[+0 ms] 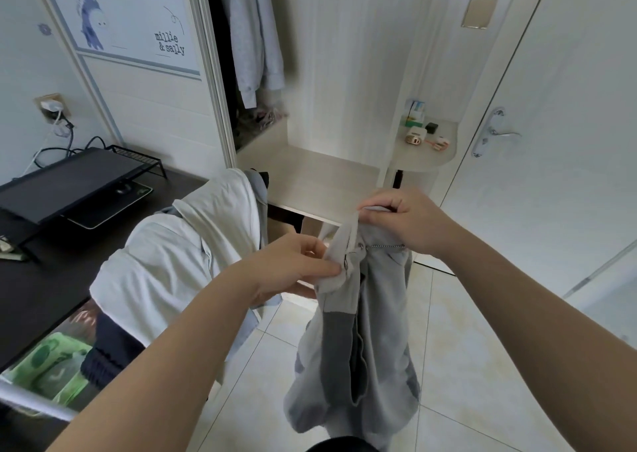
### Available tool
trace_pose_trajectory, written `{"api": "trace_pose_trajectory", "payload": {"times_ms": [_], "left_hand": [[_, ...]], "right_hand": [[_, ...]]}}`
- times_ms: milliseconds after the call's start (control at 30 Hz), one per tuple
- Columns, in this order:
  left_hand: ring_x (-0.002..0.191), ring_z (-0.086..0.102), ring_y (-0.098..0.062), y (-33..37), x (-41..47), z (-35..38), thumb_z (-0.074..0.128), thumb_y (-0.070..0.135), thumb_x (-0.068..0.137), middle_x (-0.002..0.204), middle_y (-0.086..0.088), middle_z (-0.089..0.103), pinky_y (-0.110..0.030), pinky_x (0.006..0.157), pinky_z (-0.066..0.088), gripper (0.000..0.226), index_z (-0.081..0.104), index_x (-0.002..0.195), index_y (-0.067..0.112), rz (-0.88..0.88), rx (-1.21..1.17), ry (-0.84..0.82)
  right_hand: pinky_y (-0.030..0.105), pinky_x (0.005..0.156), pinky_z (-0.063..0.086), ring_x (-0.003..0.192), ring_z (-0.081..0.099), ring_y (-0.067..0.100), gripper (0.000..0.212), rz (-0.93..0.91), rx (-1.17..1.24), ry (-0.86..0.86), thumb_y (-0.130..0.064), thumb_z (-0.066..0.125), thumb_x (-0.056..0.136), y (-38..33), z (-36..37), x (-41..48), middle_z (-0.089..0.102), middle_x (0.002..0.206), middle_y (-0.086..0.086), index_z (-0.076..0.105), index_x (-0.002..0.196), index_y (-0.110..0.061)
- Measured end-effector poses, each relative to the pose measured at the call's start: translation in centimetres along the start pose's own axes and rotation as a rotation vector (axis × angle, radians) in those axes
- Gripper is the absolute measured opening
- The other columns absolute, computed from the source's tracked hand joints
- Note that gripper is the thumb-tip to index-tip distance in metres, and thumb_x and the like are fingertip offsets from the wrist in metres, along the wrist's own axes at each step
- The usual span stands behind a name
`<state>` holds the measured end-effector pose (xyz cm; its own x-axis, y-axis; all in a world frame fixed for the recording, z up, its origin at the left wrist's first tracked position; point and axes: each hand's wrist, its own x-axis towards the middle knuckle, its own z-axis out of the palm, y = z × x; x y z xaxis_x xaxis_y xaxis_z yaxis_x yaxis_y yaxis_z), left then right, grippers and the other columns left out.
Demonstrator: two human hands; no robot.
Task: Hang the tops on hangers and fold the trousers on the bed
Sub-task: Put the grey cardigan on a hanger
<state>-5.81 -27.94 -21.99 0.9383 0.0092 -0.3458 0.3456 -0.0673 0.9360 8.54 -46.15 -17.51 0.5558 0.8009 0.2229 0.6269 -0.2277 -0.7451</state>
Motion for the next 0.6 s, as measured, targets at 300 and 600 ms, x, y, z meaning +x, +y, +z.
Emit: {"api": "trace_pose_trajectory", "payload": {"times_ms": [300,600], "left_hand": [[0.073,0.057,-0.027,-0.2,0.9,-2.0,0.064,0.011,0.097,0.083,-0.018,0.059,-0.040,0.072,0.048,0.021,0.061,0.077,0.006,0.155,-0.406,0.620],[0.068,0.062,-0.019,1.3,-0.3,-2.2,0.046,0.005,0.103,0.075,-0.009,0.064,-0.024,0.060,0.055,0.026,0.059,0.080,0.008,0.347,-0.579,0.371]], "right_hand": [[0.015,0.079,0.044,0.081,0.061,0.001,0.028,-0.061,0.081,0.117,-0.009,0.065,0.095,0.8,2.4,-2.5,0.068,0.085,-0.015,0.072,0.086,-0.035],[0.040,0.089,0.058,0.097,0.070,0.019,0.018,0.251,0.113,-0.269,-0.027,0.066,0.096,1.2,4.8,-3.1,0.074,0.102,-0.002,0.072,0.112,-0.023]]}}
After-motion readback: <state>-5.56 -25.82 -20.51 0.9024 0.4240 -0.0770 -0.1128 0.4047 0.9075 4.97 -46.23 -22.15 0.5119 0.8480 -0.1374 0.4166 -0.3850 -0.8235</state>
